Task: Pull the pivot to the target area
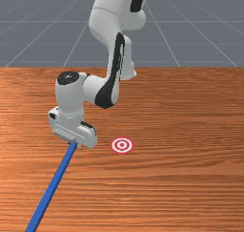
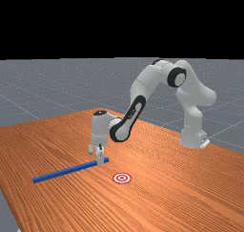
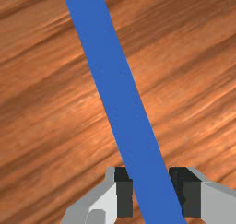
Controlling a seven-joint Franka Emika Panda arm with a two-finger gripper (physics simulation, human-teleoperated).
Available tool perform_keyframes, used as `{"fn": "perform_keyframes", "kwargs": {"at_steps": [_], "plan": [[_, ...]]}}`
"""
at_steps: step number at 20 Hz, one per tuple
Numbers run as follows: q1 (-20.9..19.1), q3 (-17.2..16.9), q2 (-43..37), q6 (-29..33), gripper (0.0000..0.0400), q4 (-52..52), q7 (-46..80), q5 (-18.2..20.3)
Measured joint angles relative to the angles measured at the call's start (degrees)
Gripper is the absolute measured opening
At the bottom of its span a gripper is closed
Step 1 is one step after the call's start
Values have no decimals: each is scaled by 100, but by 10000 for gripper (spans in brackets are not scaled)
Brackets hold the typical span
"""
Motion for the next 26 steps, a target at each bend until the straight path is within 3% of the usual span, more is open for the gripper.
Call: {"fn": "perform_keyframes", "kwargs": {"at_steps": [2, 5, 6, 8, 9, 11, 14, 19, 25, 26], "plan": [[438, -156, -77, -3, 122, -189, 775, 91], [1463, -316, -158, -54, 122, -384, 2227, 197], [1112, 343, -414, 470, 96, -649, -228, -325], [1454, 390, -467, 1264, 95, -950, 32, -257], [1563, 393, -466, 1271, 95, -953, 127, -270], [1869, 151, -372, 590, 95, -692, 462, -506], [1854, 108, -359, 613, 95, -710, 393, -557], [1444, 314, -422, 857, 95, -827, -32, -380], [1642, 140, -676, 1024, 95, -1387, 59, -473], [1558, 238, -776, 956, 95, -1515, -46, -416]]}}
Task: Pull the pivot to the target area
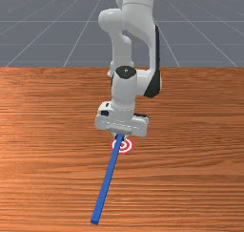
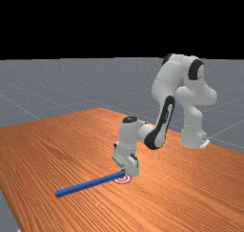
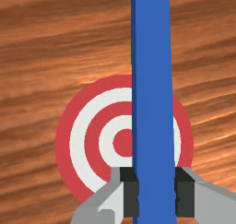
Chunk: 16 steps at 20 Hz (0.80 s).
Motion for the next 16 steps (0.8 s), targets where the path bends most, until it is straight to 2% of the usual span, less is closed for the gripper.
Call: {"fn": "perform_keyframes", "kwargs": {"at_steps": [1, 2, 3, 6, 7, 8, 9, 14, 15, 16], "plan": [[159, -117, -104, 286, 95, -303, 90, -44], [69, -23, -196, 123, 95, -396, -8, -4], [315, -219, -279, 490, 95, -716, 150, -79], [298, -133, -518, 751, 95, -1200, 52, -2], [123, 72, -587, 1037, 95, -1352, -100, 131], [81, 95, -589, 1056, 95, -1362, -147, 134], [-1096, 1064, -656, 947, 130, -1295, -2845, -767], [-1867, 1460, -663, 966, 130, -1275, -4145, -1061], [-815, 476, -635, 1008, 96, -1323, -1609, -229], [-938, 554, -645, 1135, 96, -1361, -1769, -232]]}}
